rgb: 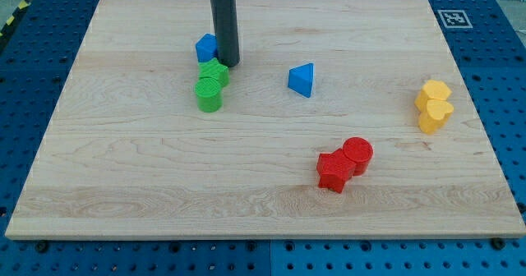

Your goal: Slide the blue triangle to the line of blocks

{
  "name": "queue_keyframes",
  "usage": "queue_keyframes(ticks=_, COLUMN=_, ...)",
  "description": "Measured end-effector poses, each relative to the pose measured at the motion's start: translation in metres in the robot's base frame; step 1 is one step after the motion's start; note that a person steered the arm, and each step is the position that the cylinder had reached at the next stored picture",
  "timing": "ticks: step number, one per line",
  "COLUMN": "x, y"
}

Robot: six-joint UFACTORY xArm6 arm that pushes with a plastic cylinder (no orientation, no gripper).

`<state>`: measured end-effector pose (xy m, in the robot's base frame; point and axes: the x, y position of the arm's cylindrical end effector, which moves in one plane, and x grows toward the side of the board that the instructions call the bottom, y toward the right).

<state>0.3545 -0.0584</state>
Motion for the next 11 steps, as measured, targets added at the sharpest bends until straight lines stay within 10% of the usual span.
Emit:
queue_keyframes(ticks=5, x=0.084, y=0.126)
queue_keyframes(ticks=11, x=-0.018, y=0.114)
